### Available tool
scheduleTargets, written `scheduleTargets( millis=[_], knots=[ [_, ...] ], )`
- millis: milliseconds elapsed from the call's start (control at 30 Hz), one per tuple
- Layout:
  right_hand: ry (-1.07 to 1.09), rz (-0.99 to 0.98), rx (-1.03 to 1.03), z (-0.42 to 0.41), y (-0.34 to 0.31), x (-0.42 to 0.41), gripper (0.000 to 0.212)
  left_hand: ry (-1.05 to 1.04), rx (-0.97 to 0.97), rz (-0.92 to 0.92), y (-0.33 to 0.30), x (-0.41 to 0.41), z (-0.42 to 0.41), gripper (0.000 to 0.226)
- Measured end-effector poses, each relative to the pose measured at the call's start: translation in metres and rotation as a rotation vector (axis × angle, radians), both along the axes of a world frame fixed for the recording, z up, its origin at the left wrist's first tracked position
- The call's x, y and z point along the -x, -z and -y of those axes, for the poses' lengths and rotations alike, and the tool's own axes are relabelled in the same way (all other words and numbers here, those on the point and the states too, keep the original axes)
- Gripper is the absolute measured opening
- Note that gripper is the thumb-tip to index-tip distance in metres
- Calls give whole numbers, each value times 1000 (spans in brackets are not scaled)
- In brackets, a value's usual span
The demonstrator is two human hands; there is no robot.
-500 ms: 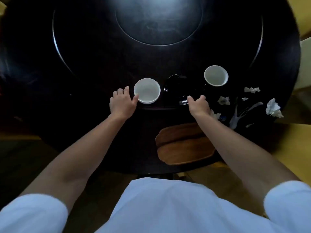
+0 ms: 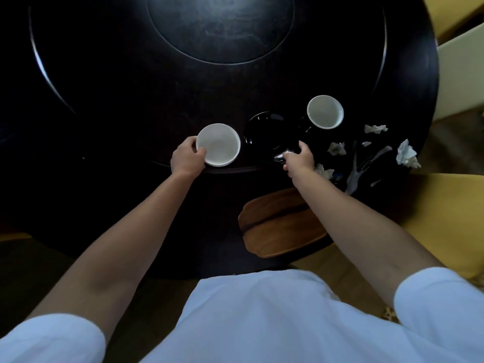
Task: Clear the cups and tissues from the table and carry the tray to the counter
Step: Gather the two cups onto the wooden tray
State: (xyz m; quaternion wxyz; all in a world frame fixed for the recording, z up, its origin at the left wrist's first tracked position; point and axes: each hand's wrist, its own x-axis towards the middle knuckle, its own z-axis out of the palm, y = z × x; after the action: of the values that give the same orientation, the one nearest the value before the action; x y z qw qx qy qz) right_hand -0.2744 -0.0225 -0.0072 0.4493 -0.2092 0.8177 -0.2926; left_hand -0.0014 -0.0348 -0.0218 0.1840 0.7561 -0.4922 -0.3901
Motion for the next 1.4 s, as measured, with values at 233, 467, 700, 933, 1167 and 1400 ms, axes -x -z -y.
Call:
scheduleTargets(
  millis=[233,467,700,933,1167,1400],
  knots=[
    [19,144,65,-13,-15,-2,62,-206,24,-264,-8,-5,-17,36],
    [-131,273,100,-49,-32,37,59,-380,149,-429,-40,4,-73,39],
    [-218,292,103,-89,-31,104,59,-474,128,-418,-31,60,-145,39],
    [-356,292,37,-119,-19,151,58,-552,41,-343,-15,118,-214,35],
    [-485,316,-32,-130,-10,175,61,-593,38,-234,-5,154,-243,41],
    [-536,351,-37,-124,-3,186,59,-642,3,-225,0,169,-248,42]
  ],
)
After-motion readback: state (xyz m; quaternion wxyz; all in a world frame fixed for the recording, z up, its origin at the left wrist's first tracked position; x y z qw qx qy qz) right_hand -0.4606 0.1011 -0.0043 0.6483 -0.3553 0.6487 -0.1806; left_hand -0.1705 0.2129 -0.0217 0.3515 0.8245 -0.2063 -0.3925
